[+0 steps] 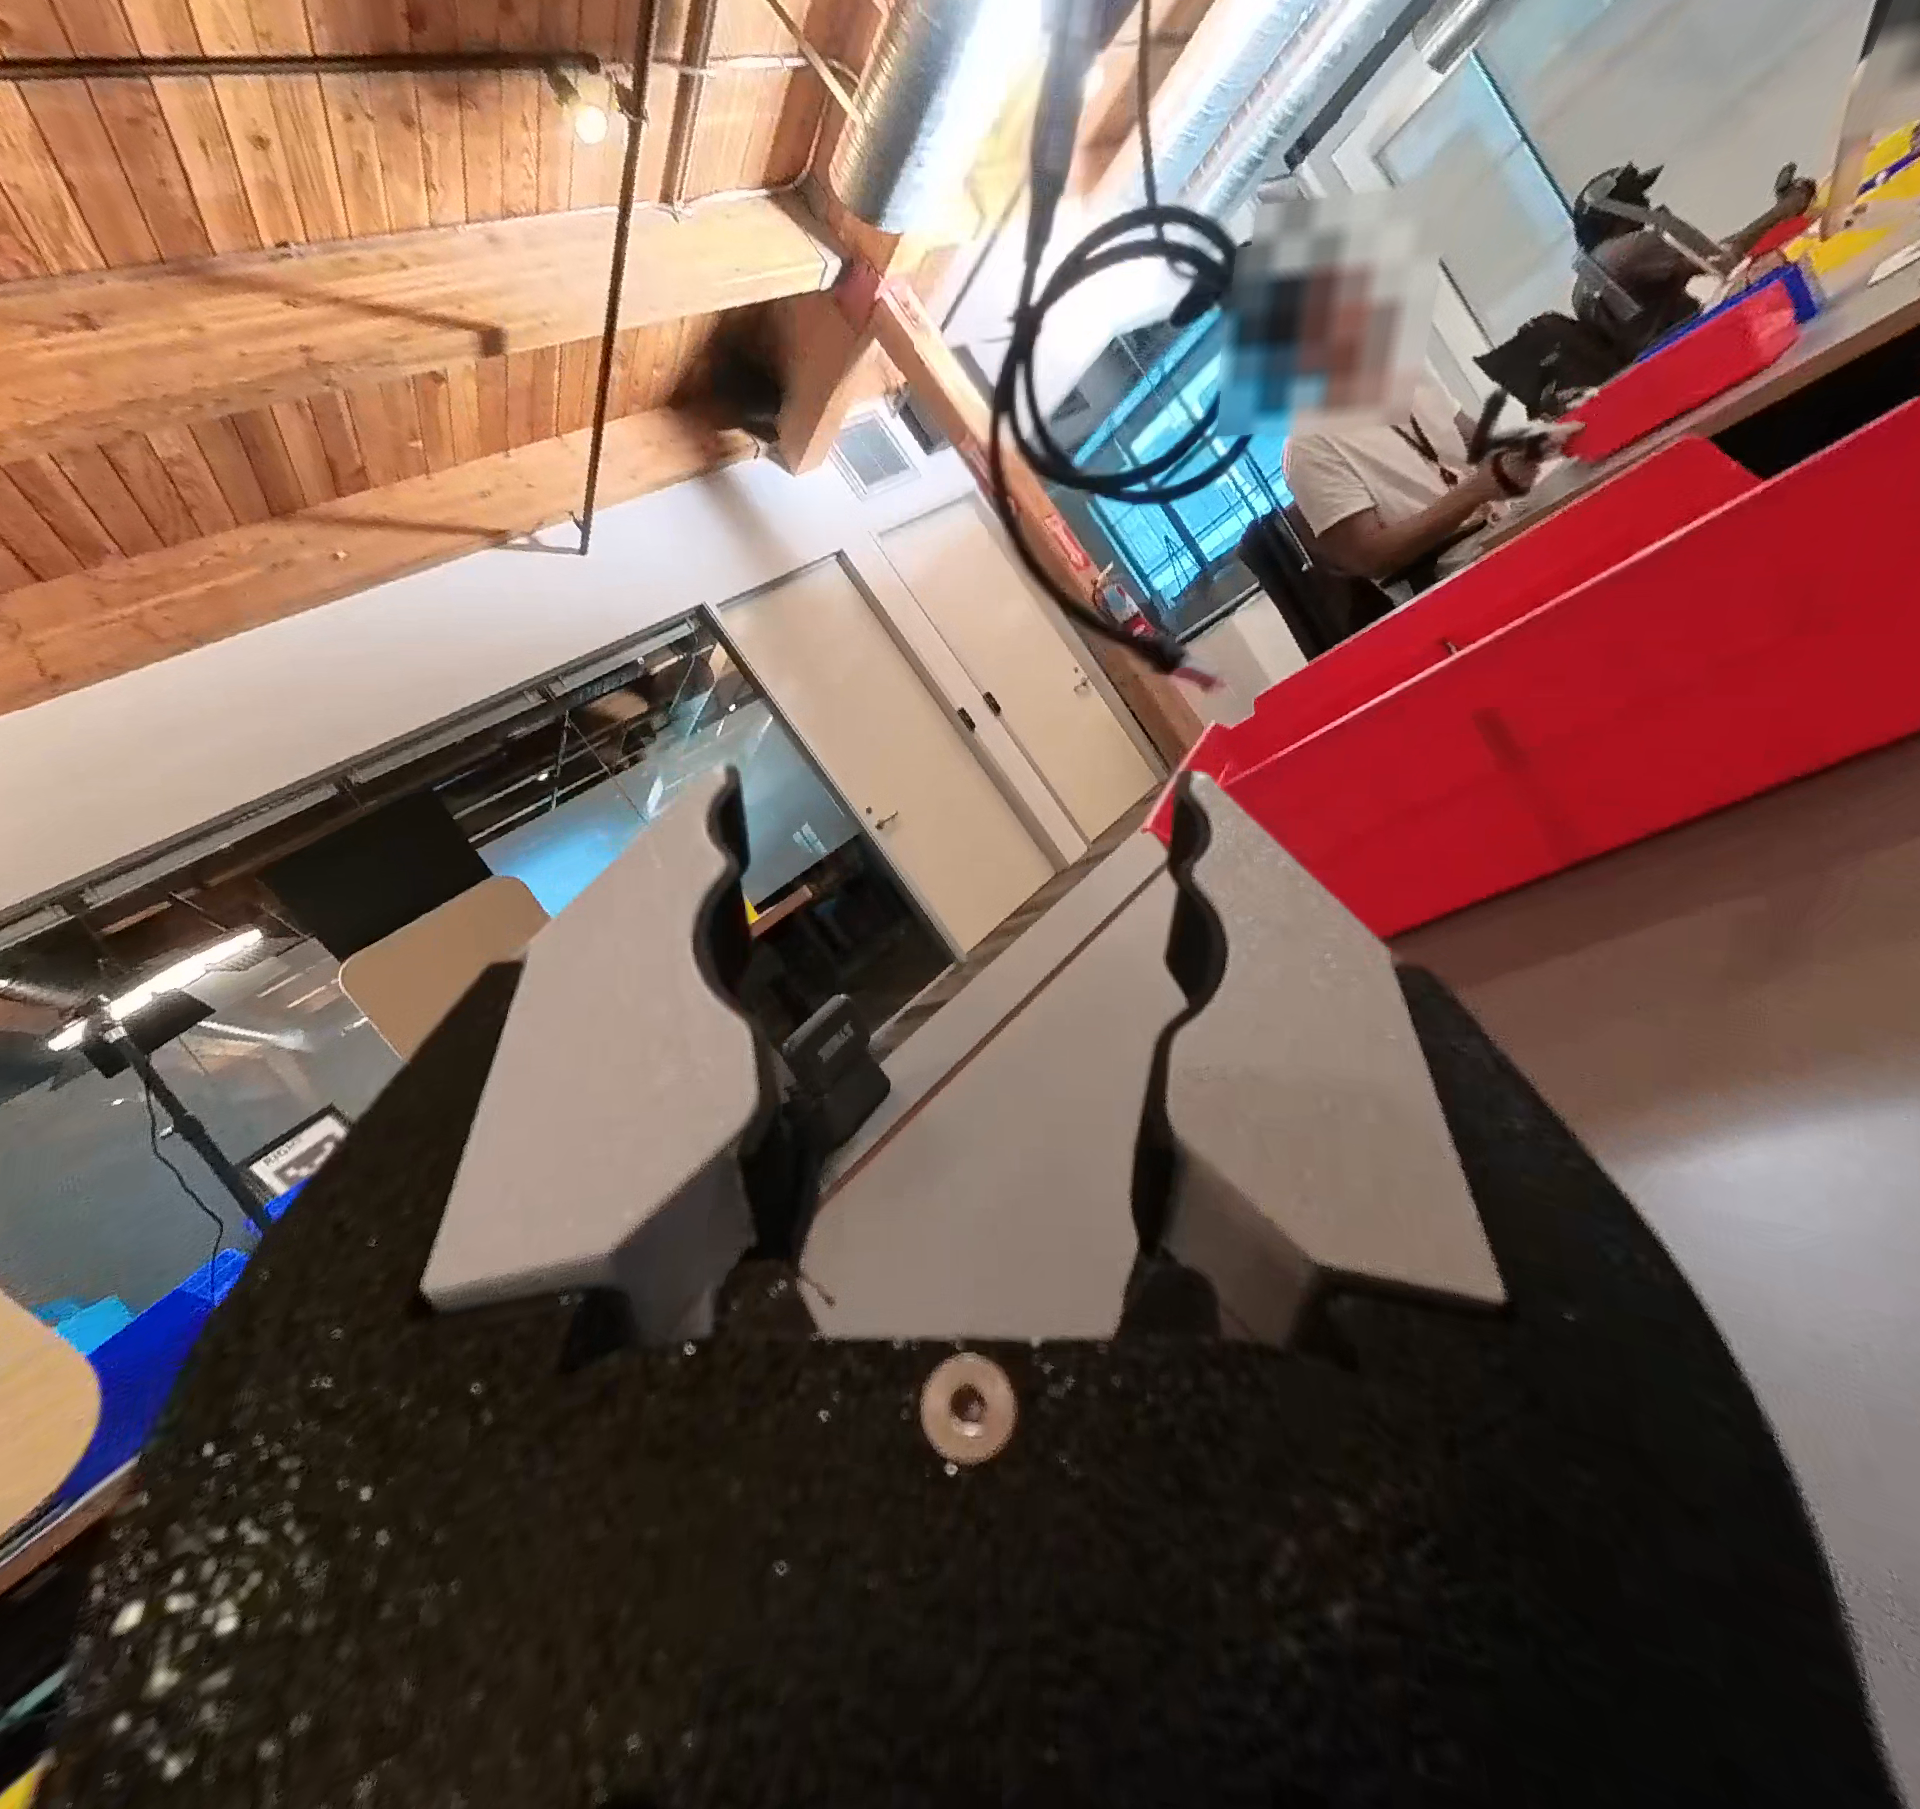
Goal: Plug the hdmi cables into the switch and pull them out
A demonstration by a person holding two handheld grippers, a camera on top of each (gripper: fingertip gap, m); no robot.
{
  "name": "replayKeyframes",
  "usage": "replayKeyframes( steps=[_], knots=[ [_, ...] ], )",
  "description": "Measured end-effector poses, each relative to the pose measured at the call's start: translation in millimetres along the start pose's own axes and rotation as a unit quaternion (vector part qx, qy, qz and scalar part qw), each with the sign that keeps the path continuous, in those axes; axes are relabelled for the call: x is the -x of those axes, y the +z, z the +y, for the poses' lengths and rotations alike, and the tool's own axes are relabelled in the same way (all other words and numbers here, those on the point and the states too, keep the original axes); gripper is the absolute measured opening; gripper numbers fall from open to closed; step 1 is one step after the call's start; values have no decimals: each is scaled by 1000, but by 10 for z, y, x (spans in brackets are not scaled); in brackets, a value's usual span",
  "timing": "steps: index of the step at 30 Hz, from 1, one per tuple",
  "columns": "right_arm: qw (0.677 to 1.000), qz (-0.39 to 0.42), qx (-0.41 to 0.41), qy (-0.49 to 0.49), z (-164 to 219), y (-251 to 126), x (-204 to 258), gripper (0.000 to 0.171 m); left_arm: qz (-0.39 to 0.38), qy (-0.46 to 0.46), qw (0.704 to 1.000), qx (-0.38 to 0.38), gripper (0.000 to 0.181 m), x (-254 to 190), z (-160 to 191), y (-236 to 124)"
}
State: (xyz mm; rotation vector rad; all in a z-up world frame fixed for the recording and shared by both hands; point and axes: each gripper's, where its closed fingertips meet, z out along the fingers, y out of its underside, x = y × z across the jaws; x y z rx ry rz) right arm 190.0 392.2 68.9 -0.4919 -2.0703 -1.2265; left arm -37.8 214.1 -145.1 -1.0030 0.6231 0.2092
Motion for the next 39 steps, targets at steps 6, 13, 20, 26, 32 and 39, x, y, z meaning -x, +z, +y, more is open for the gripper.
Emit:
replayKeyframes(
  steps=[6, 13, 20, 26, 32, 39],
  knots=[
    [974, -118, -12, -195, -387, 497, 524, 17, 13, 6, 999, 29, 77, -85, 161, 34],
    [961, -179, -159, -138, -1469, 1091, 883, 17, 15, -17, 998, 54, 74, -68, 300, 42],
    [953, -244, -175, -48, -1708, 1616, 1141, 17, 34, 0, 998, 56, 73, -177, 321, 53],
    [929, -340, -138, -55, -1790, 1894, 1672, 17, 46, 0, 997, 62, 72, -227, 366, 62],
    [919, -381, -104, 8, -1694, 2122, 1880, 18, 55, -6, 996, 70, 71, -260, 402, 69],
    [894, -436, -48, 86, -1568, 2173, 2110, 33, 65, 9, 995, 72, 72, -316, 406, 68]
  ],
)
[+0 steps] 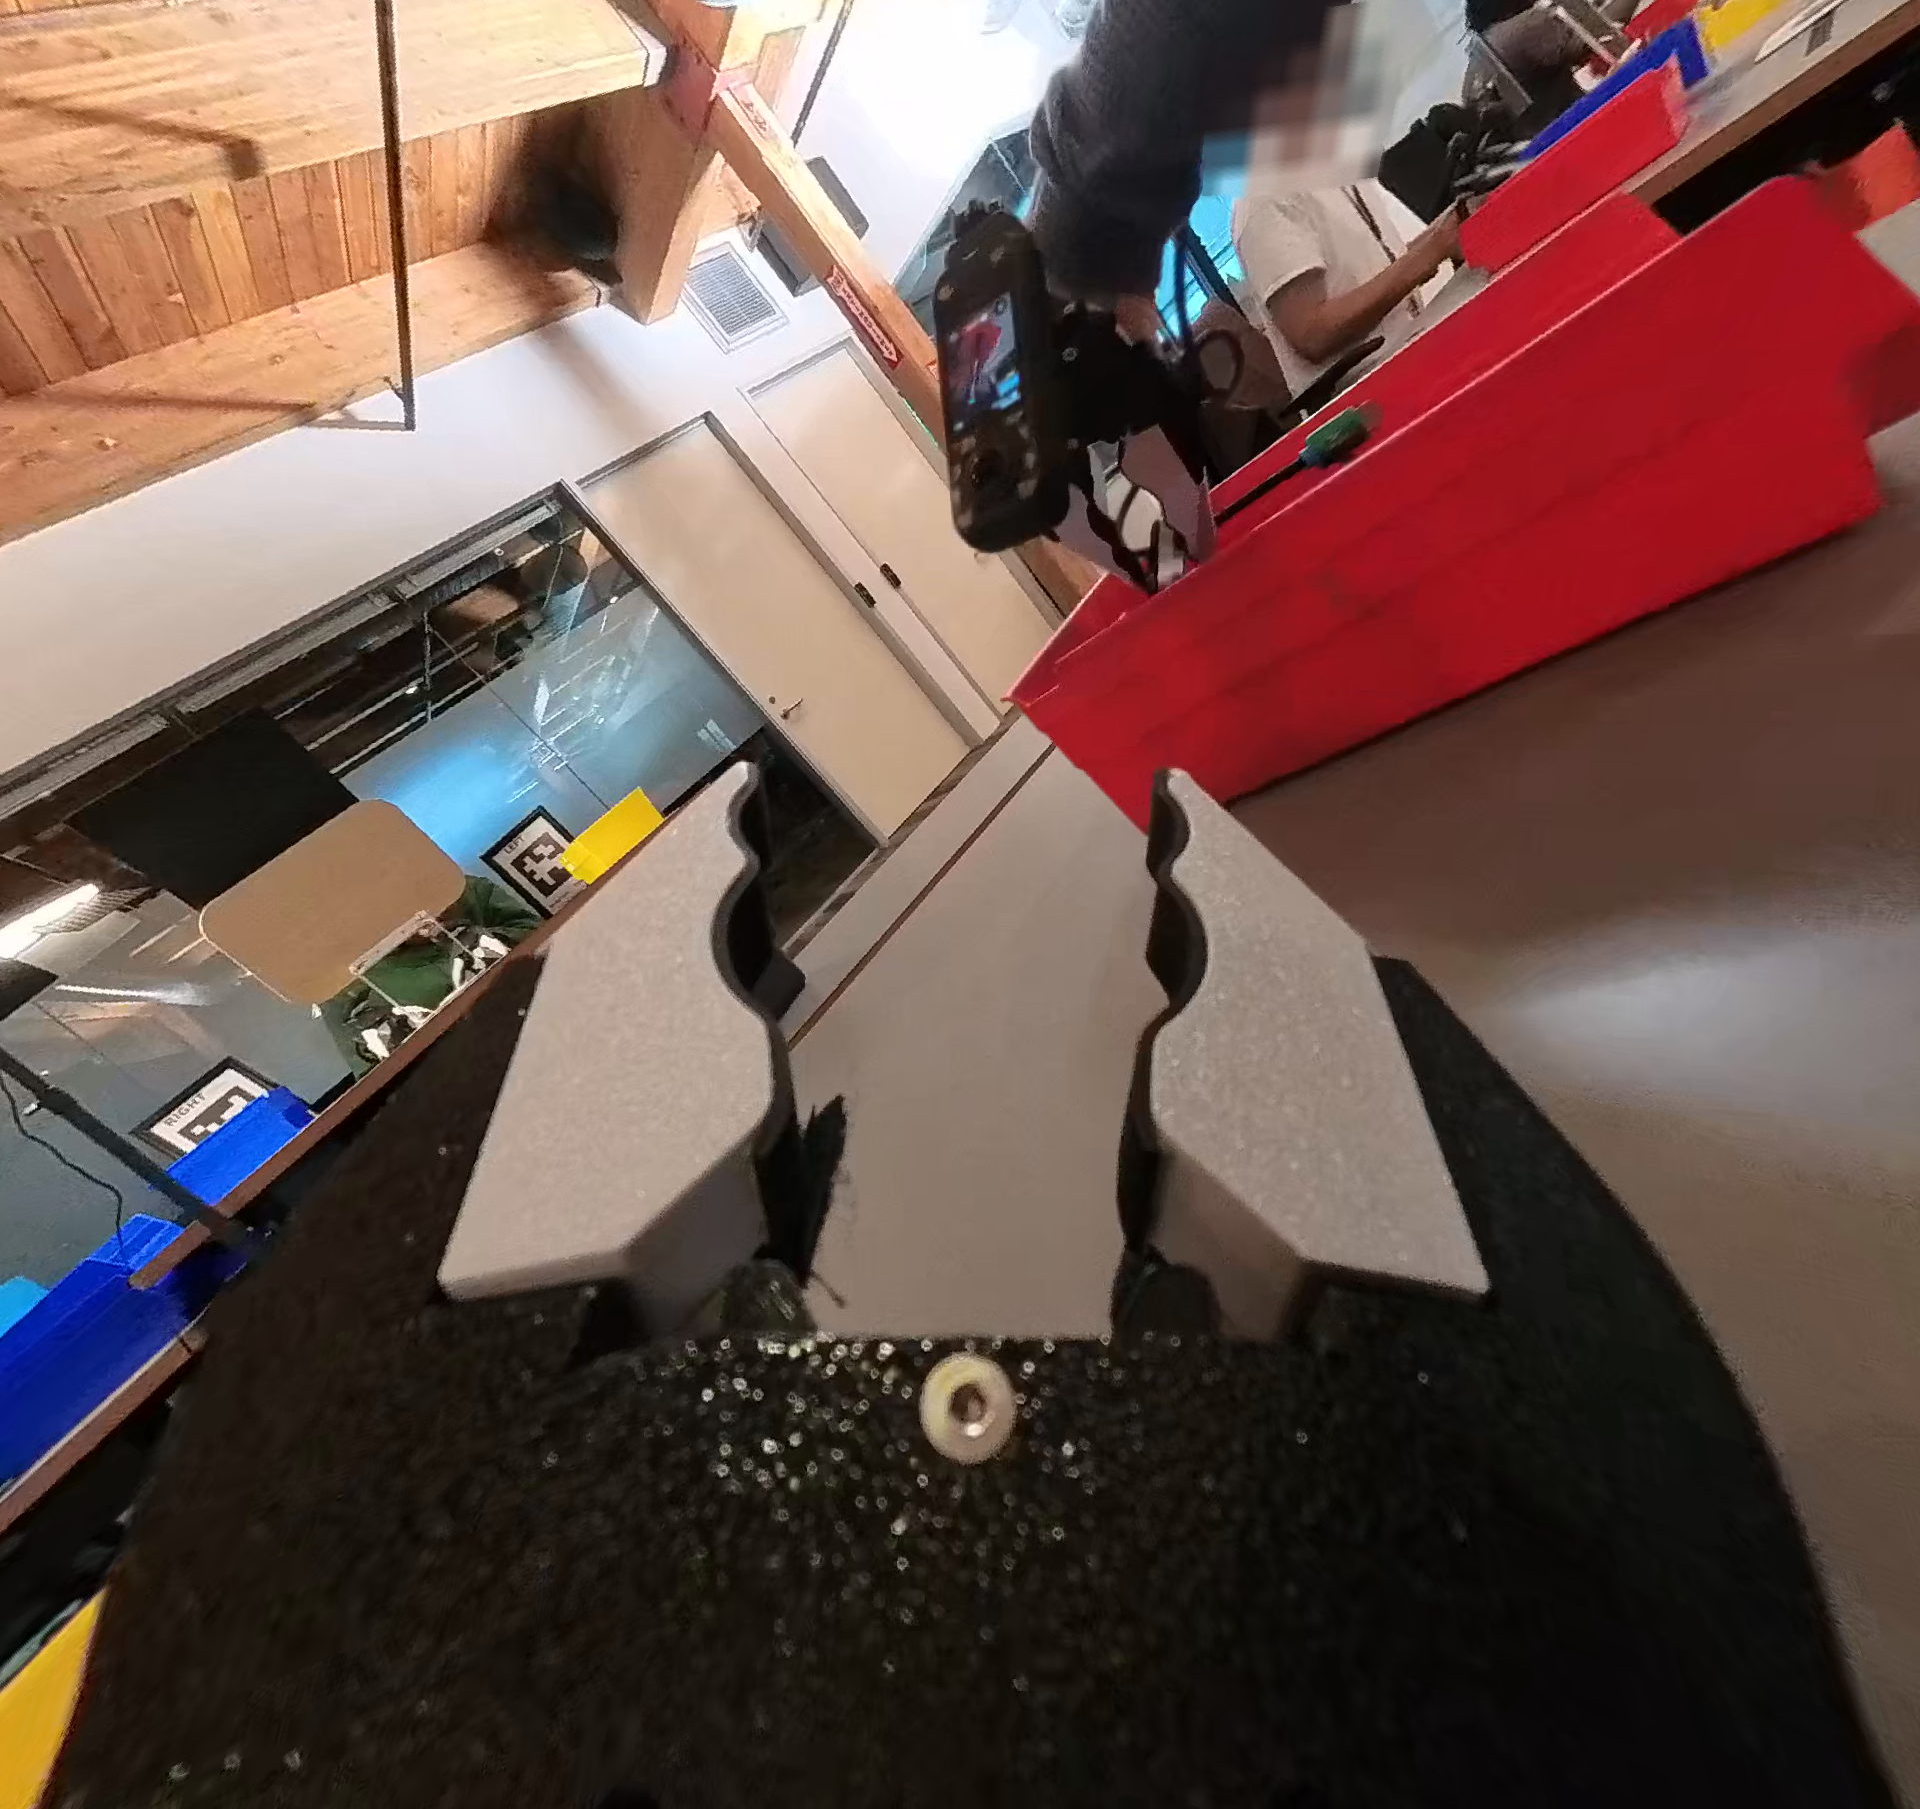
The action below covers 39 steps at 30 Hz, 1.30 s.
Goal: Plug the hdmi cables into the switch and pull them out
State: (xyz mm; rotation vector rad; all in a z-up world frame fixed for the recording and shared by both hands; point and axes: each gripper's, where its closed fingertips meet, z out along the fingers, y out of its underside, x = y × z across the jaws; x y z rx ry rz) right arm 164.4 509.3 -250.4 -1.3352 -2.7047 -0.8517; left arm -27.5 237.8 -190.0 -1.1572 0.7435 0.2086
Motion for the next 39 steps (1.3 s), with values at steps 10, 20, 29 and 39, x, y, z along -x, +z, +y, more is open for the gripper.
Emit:
replayKeyframes(
  steps=[10, 20, 29, 39],
  knots=[
    [991, 20, 66, 117, 319, -227, 46, 60, 7, 9, 1000, -1, 74, -44, -21, -6],
    [937, 222, -43, 267, 295, -1046, -120, 60, 9, 10, 1000, -3, 75, -59, -30, -15],
    [686, 378, -501, 369, -1414, -2556, 293, 53, -9, -8, 1000, 8, 75, 13, 40, -11],
    [513, 466, -580, 429, -1981, -1931, 239, 27, -48, -37, 997, 39, 74, 240, 247, -34]
  ],
)
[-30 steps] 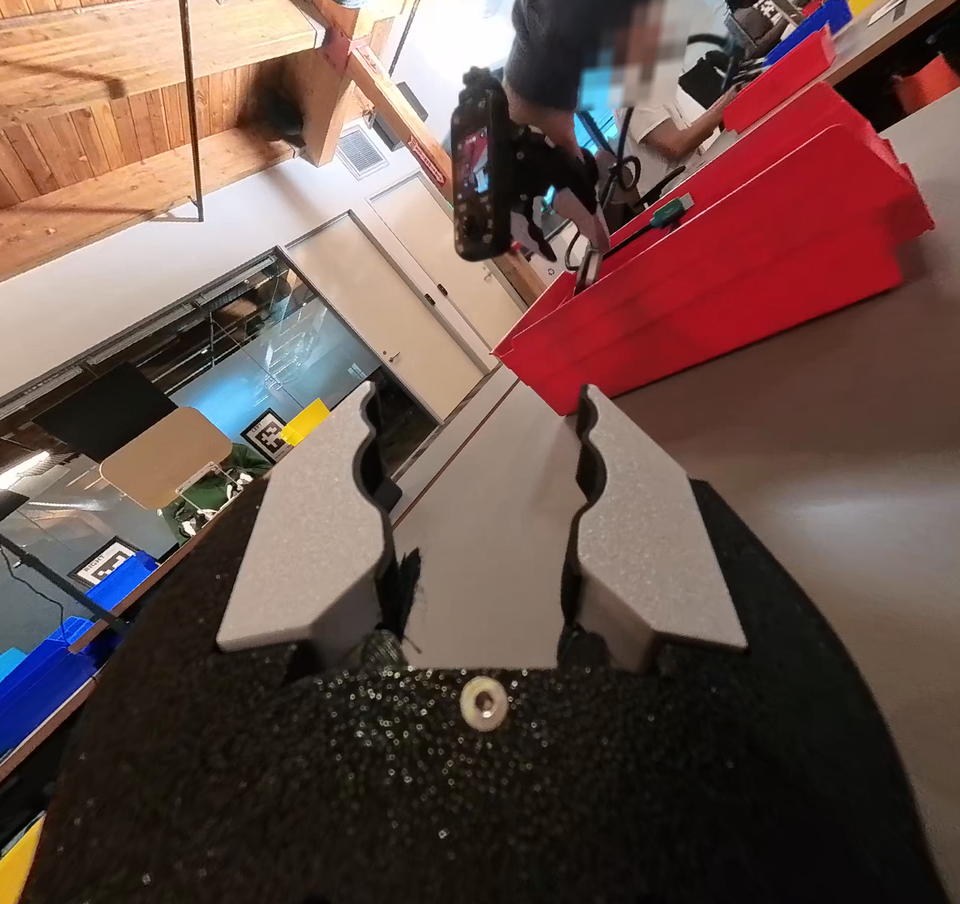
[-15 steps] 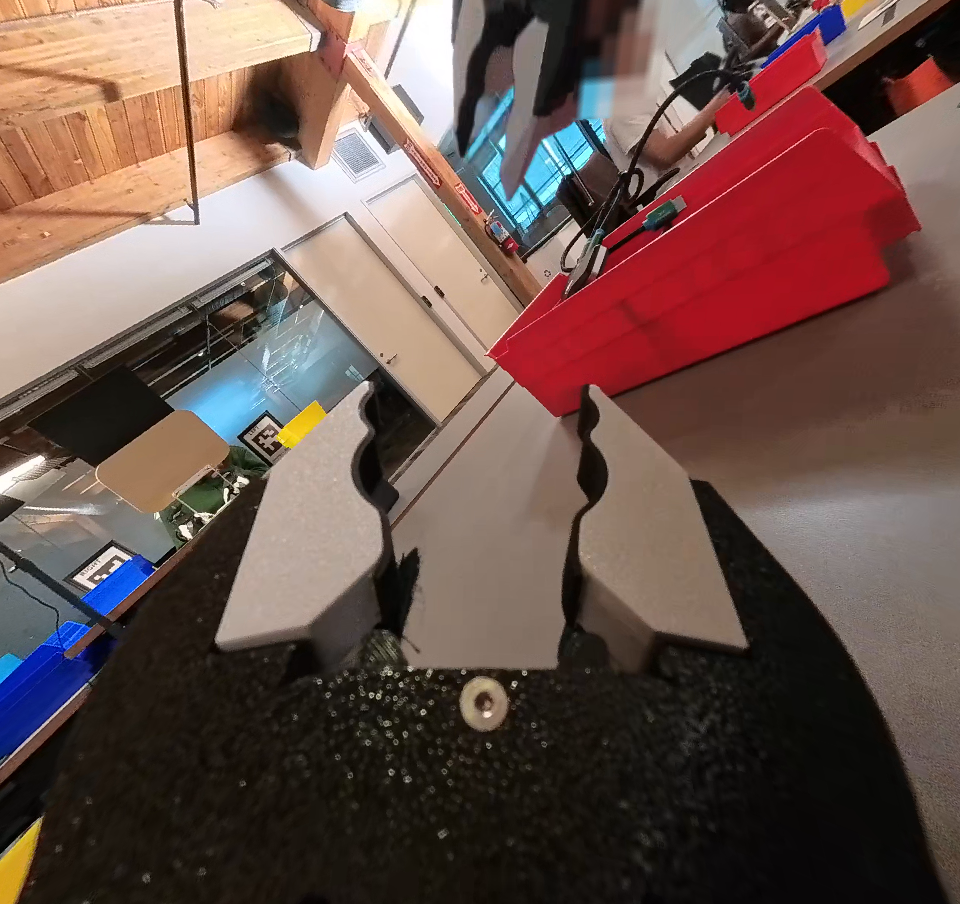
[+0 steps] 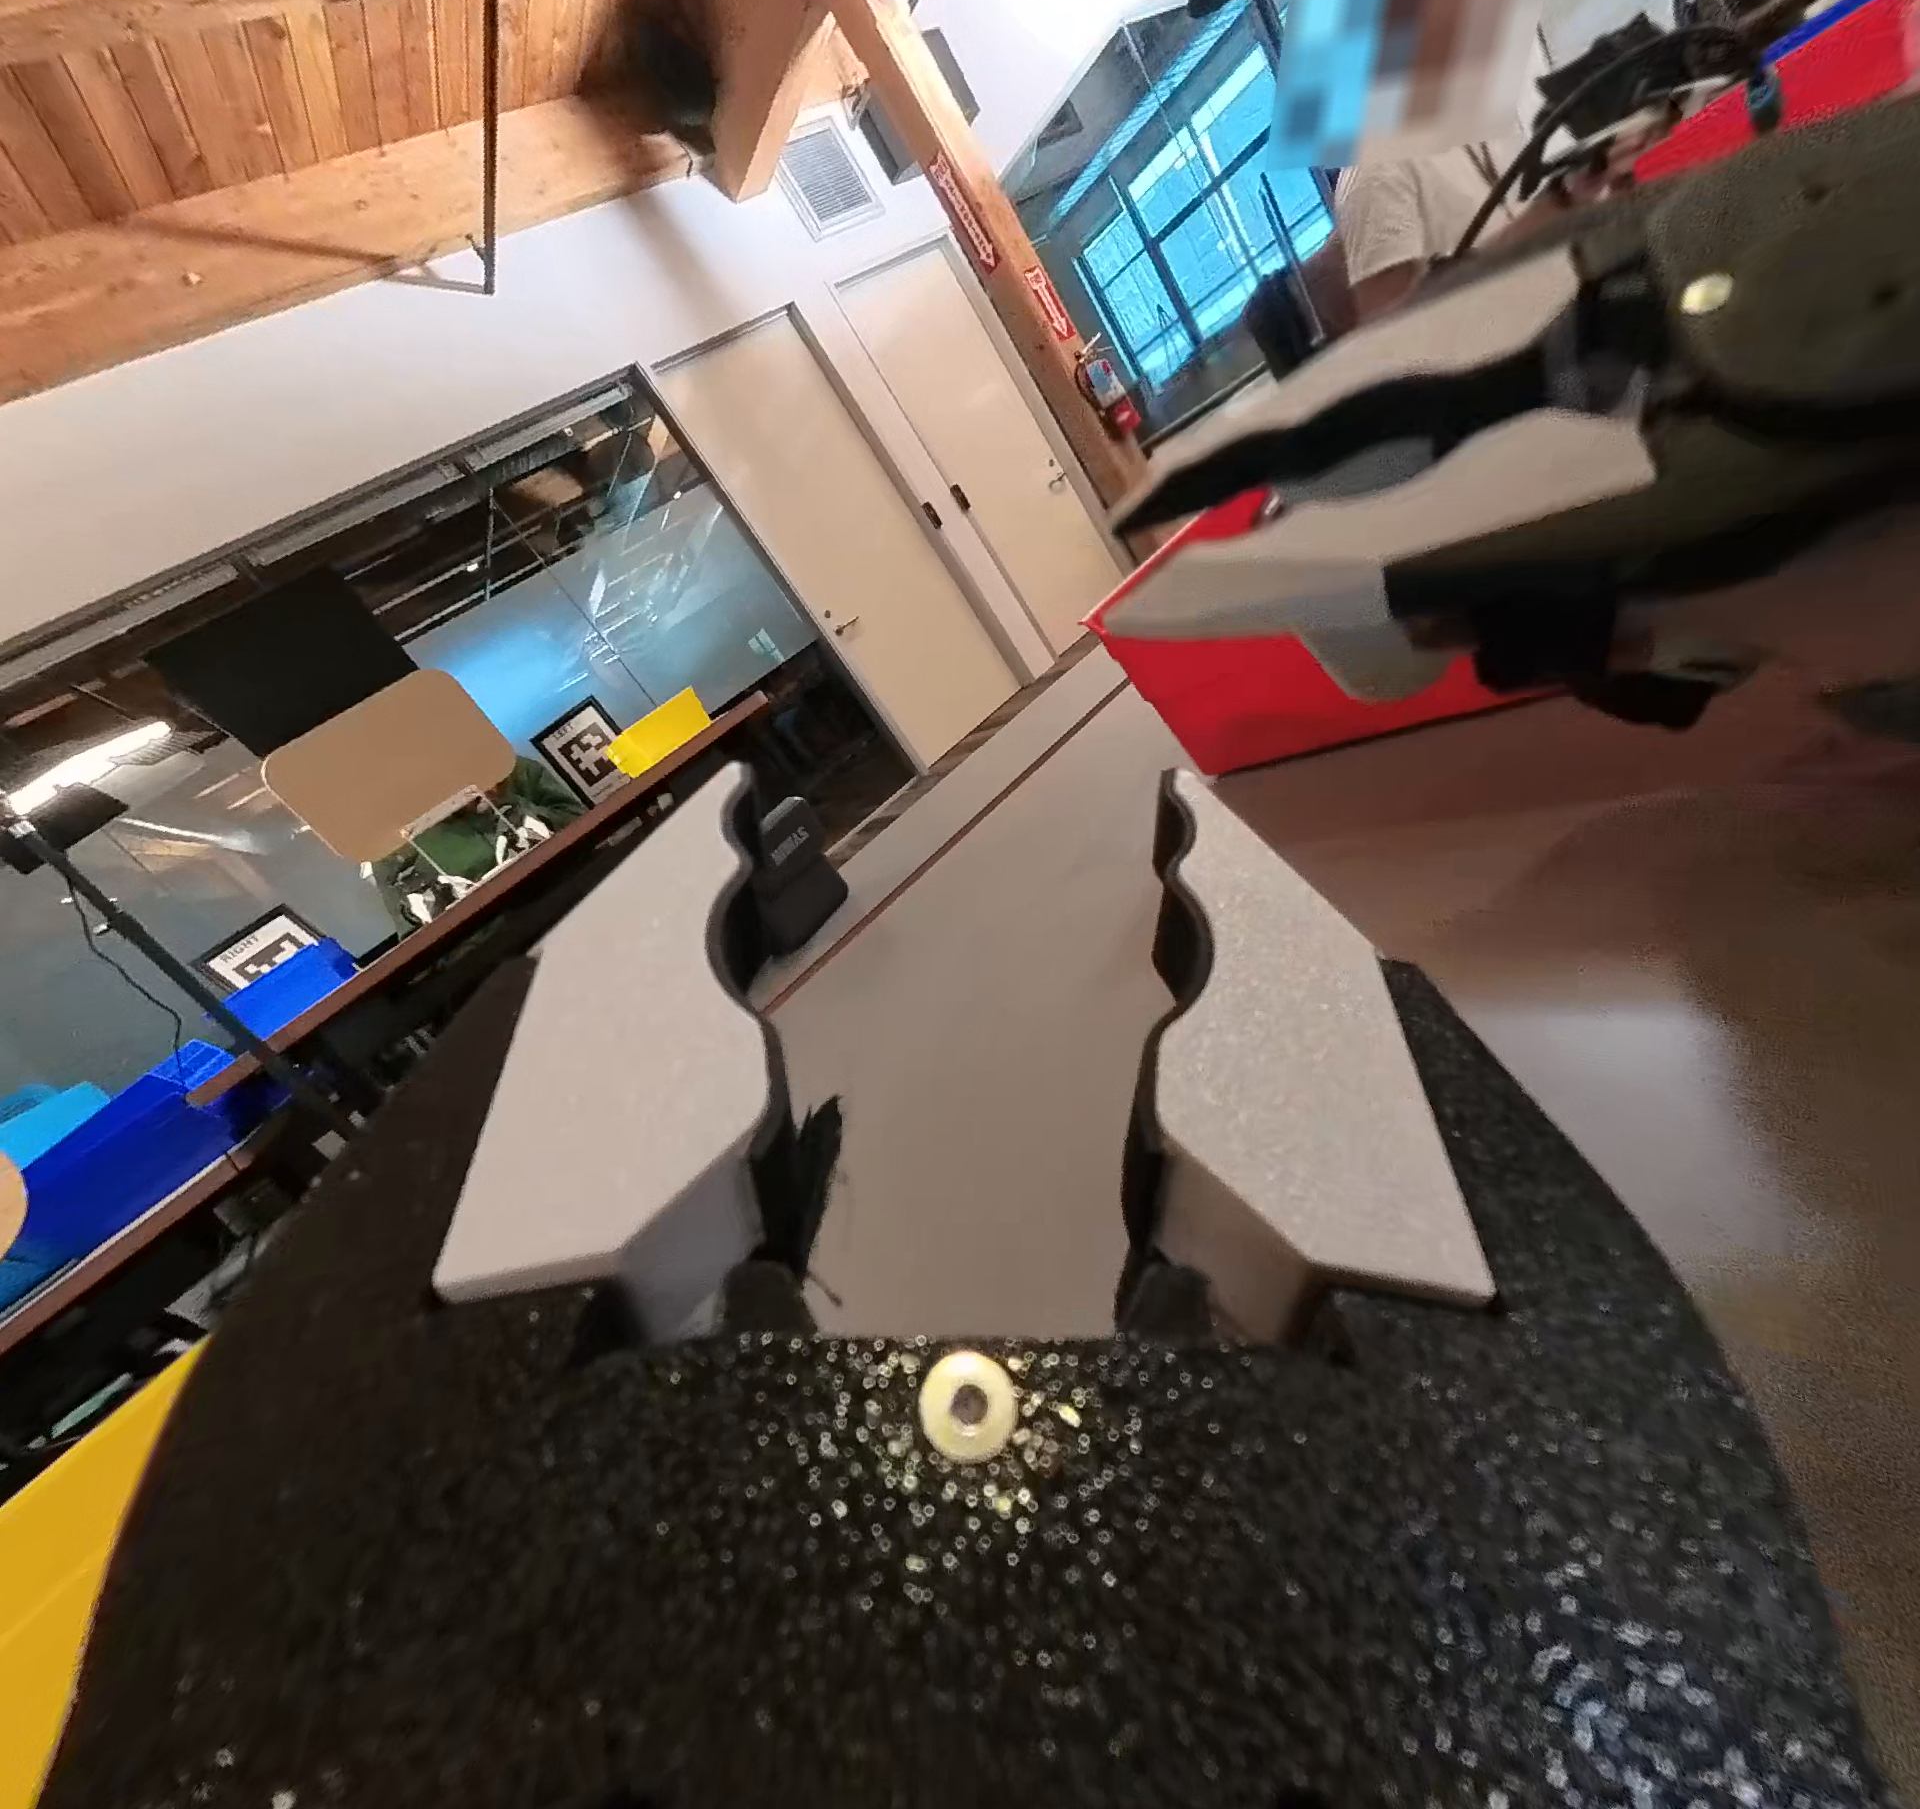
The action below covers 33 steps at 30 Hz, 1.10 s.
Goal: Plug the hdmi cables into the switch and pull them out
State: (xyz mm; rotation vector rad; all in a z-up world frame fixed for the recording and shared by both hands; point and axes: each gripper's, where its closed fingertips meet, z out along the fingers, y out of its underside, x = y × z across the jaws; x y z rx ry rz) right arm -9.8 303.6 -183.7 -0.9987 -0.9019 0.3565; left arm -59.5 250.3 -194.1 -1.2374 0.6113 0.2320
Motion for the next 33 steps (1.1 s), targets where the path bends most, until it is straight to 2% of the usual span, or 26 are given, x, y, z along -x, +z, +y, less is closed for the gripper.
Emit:
replayKeyframes(
  steps=[2, 5, 8, 16, 20, 24, 29, 31, 33],
  knots=[
    [1000, -10, 15, 21, 125, 14, 15, 24, 0, 10, 1000, -6, 73, -5, -39, -13],
    [997, -36, -15, 71, 42, -20, 44, 18, 5, 32, 999, -16, 70, -41, -102, -33],
    [997, -48, -21, 55, 22, -47, 103, 16, 30, 56, 998, -19, 51, -147, -94, -43],
    [996, -72, -21, 48, 10, -48, 222, 14, 4, 41, 999, 13, 44, 19, 61, -40],
    [996, -64, -16, 59, 41, -55, 159, 14, 18, 76, 997, -2, 43, -77, -85, -83],
    [996, -61, -14, 62, 55, -56, 120, 13, 53, 44, 998, -11, 42, -167, -343, -99],
    [996, -71, -17, 44, 39, -48, 164, 13, 65, -47, 996, 34, 44, 298, -654, -186],
    [997, -77, -14, 27, 54, -35, 202, 13, 53, -39, 993, 93, 47, 641, -527, -302],
    [996, -88, -16, 17, 55, -23, 255, 13, 41, 11, 983, 179, 46, 1019, -218, -482]
  ],
)
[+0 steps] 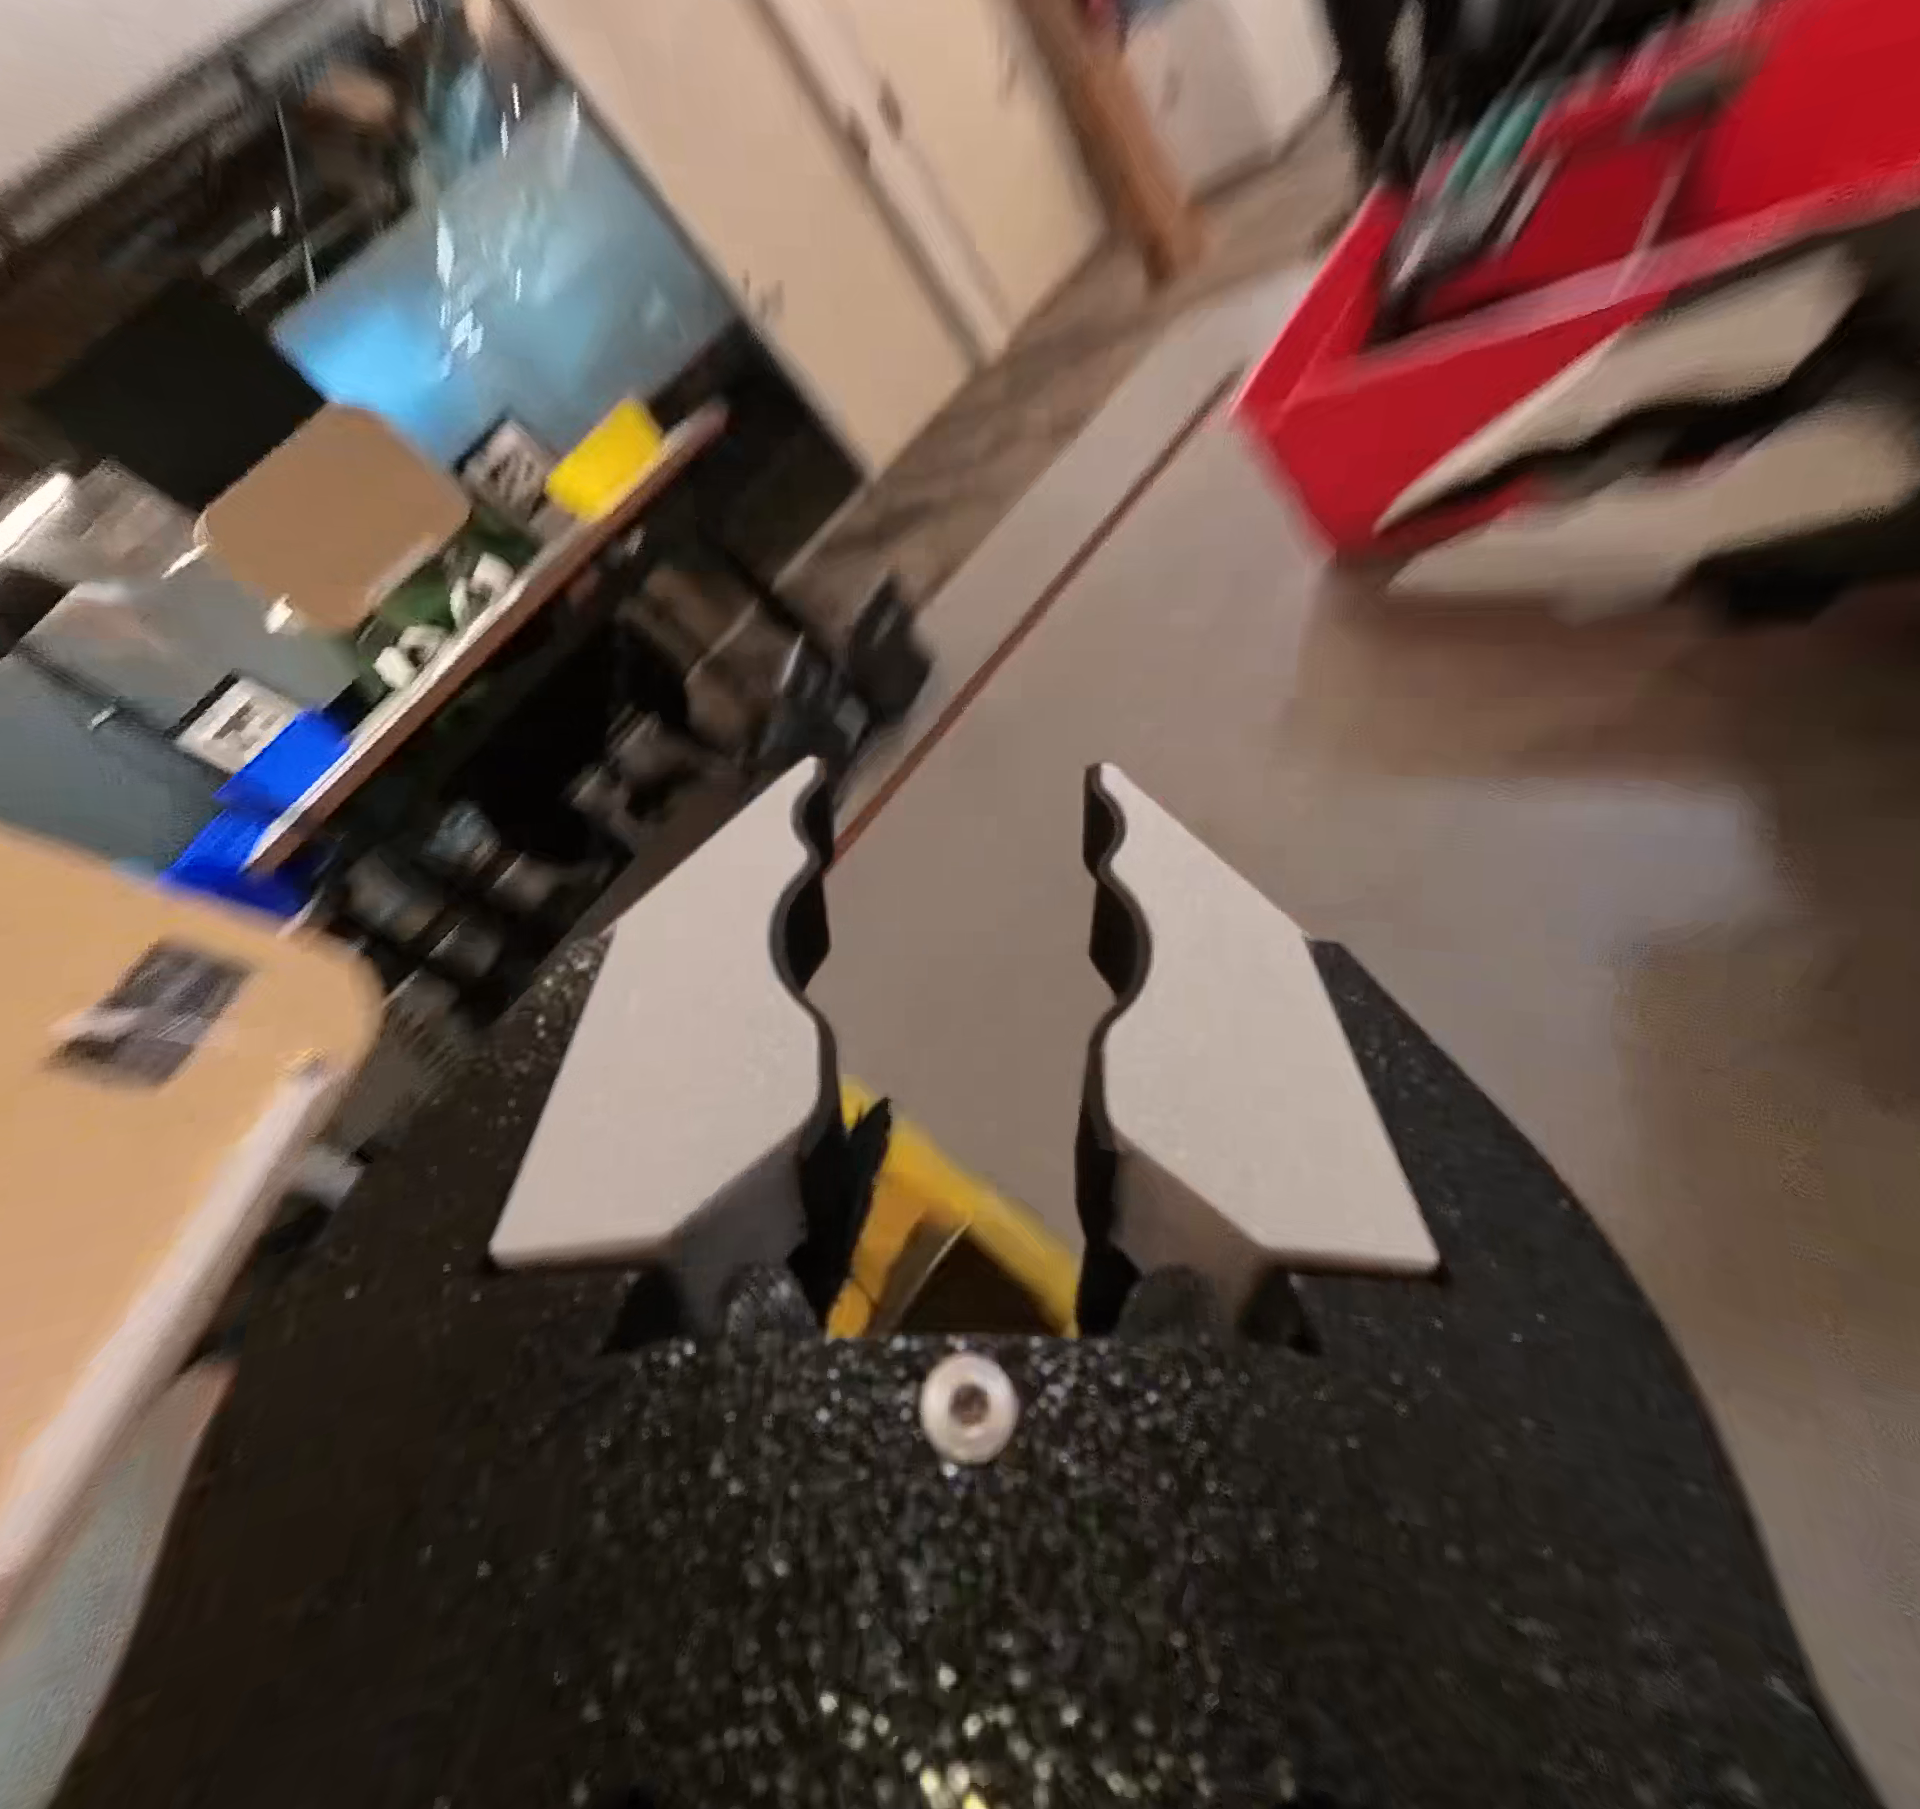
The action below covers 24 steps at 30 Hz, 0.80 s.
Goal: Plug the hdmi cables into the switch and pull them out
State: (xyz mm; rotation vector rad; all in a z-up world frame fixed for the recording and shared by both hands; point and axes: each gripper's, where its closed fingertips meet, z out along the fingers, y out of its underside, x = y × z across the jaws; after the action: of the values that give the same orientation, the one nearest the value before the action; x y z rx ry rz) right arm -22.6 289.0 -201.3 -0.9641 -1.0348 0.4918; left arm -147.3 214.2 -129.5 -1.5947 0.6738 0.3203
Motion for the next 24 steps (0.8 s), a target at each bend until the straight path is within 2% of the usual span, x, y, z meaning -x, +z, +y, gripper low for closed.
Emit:
replayKeyframes(
  steps=[2, 5, 8, 12, 18, 24],
  knots=[
    [1000, -13, -2, -2, -6, 18, 54, 13, -23, 71, 991, 109, 48, 352, 469, -117],
    [1000, -23, -10, -6, -47, 30, 109, 13, -3, 197, 956, 218, 44, 615, 1034, -302],
    [999, -30, -13, -21, -73, 27, 158, 13, 21, 215, 935, 282, 38, 770, 1443, -412],
    [999, -35, -15, -31, -81, 21, 189, 13, 69, 161, 939, 295, 23, 790, 1623, -467],
    [999, -33, -12, -17, -64, 24, 160, 13, 152, 99, 933, 310, 24, 745, 1693, -464],
    [999, -33, -9, -14, -53, 25, 149, 13, 220, 80, 897, 374, 24, 716, 1879, -473]
  ],
)
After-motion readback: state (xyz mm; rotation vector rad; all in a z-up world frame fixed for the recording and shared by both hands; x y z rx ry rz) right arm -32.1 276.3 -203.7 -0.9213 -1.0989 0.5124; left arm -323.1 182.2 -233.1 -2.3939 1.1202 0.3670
